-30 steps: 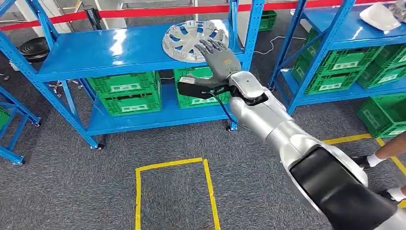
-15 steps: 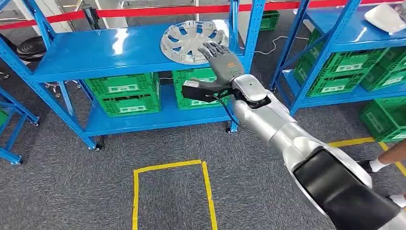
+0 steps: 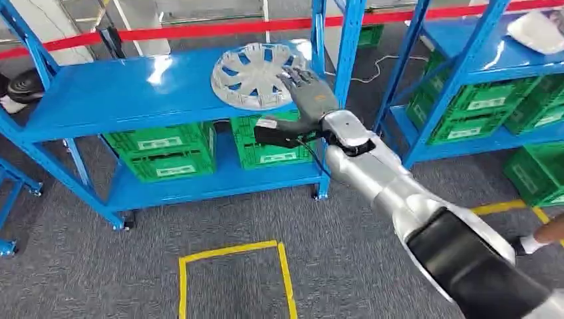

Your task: Take the parts from the cabinet and place them on the table.

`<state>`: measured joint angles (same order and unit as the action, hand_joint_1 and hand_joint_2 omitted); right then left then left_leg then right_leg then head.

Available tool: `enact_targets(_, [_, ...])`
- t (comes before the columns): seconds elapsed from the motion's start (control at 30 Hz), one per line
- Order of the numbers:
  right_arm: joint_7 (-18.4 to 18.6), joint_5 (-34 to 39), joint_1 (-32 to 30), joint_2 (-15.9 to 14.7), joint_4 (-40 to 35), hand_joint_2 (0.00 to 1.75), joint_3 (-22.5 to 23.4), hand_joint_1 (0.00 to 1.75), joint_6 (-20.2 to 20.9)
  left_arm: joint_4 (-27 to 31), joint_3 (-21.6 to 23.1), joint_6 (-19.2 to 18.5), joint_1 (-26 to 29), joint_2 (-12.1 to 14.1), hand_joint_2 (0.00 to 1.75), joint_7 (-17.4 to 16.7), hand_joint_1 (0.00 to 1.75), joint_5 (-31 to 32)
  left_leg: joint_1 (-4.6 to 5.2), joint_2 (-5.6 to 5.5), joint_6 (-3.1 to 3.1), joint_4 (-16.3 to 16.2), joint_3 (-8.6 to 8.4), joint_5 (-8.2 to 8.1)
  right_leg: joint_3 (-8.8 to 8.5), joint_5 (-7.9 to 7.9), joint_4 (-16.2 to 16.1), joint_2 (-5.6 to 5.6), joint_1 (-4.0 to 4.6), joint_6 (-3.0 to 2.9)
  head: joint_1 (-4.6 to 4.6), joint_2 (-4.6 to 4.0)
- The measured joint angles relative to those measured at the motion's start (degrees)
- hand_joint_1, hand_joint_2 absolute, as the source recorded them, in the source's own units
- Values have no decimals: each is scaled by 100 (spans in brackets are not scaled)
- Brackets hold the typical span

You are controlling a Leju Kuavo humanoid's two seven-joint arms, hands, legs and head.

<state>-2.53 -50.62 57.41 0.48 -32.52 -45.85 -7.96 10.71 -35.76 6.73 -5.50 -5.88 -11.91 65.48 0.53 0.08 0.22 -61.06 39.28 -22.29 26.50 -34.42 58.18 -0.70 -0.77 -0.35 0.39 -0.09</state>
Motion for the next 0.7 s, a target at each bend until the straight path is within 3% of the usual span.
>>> enact_targets(0.03, [6,7,-2,-2,-4,0,-4,0,-15,4,-2,4,-5,0,0,9,0,0,1,12,42,135,-63,-128,-35,39,7,6,3,32,-5,0])
enact_targets(0.07, [9,6,-2,-2,-13,0,-7,0,-39,4,-2,11,-2,0,0,15,0,-7,-28,8,53,177,-102,-151,-12,105,44,16,18,78,2,0])
enact_targets(0.13, [6,4,-39,0,-37,0,-20,0,-79,7,-4,31,38,-4,0,29,0,-7,-90,-18,98,352,-336,-200,269,243,552,40,15,126,22,0])
enact_targets(0.2, [9,-2,-119,-2,-35,0,-37,0,-87,0,-7,39,44,-2,0,29,0,-11,-91,-24,130,433,-497,-280,792,52,1235,41,7,146,22,0])
enact_targets(0.23, [13,-11,-192,-20,-35,0,-59,0,-87,-2,-9,39,54,-6,0,29,0,-15,-94,-46,127,451,-583,-343,1045,-155,1482,41,0,168,26,0])
enact_targets(0.27, [13,-18,-252,-22,-35,0,-74,0,-87,-7,-13,39,70,-7,0,29,0,-17,-98,-72,116,452,-668,-412,1248,-315,1595,43,-5,170,31,0])
enact_targets(0.3, [11,-22,-278,-22,-35,0,-88,0,-85,-9,-20,39,85,-7,0,29,0,-17,-99,-87,102,447,-750,-481,1367,-321,1534,45,-11,179,39,0])
enact_targets(0.33, [24,-22,-282,-22,-35,0,-96,0,-79,-11,-28,41,109,-9,0,24,0,-17,-99,-92,81,445,-851,-562,1396,-169,1295,46,-14,180,41,0])
enact_targets(0.37, [39,-22,-276,-20,-35,0,-98,0,-68,-15,-37,41,129,-13,0,26,0,-18,-100,-93,61,441,-951,-638,1357,120,933,46,-13,180,37,0])
enact_targets(0.4, [61,-22,-276,-22,-35,0,-101,0,-55,-18,-42,46,136,-15,0,26,0,-17,-101,-91,44,437,-1062,-723,1276,627,435,53,-13,180,42,0])
enact_targets(0.43, [74,-22,-301,-33,-35,0,-107,0,-35,-20,-42,46,147,-15,0,29,0,-17,-100,-90,18,440,-1064,-809,1266,1256,22,92,-12,150,39,0])
enact_targets(0.47, [79,-20,-319,-37,-31,0,-120,0,-31,-31,-46,46,142,-15,0,29,0,-17,-91,-99,-28,413,-1162,-862,1278,1105,36,102,38,83,6,0])
enact_targets(0.5, [81,-24,-319,-26,-33,0,-134,0,-2,-26,-46,55,113,-15,0,29,0,-17,-92,-101,-78,432,-1139,-895,1227,1107,57,83,51,10,35,0])
enact_targets(0.57, [83,-18,-289,-13,-55,0,-149,0,15,-17,-48,55,96,-22,0,20,0,-20,-94,-91,-153,439,-1253,-894,1169,1048,32,64,68,-106,44,0])
enact_targets(0.6, [66,-13,-252,13,-61,0,-151,0,22,-11,-48,57,88,-13,0,20,0,-20,-97,-87,-180,414,-1271,-931,1054,1029,1,52,25,-143,42,0])
enact_targets(0.63, [65,-11,-222,33,-61,0,-153,0,28,-9,-50,59,84,-9,0,22,0,-22,-104,-70,-203,170,-1186,-893,970,989,-24,43,20,-183,41,0])
enact_targets(0.67, [59,9,-195,72,-59,0,-166,0,35,-13,-50,63,57,-20,0,26,0,-24,-111,-59,-230,-294,-927,-911,897,937,-36,42,16,-226,-11,0])
enact_targets(0.7, [53,15,-196,98,-57,0,-183,0,46,-15,-50,63,39,-24,0,37,0,-28,-124,-57,-264,-714,-638,-1022,847,885,-36,41,17,-226,4,0])
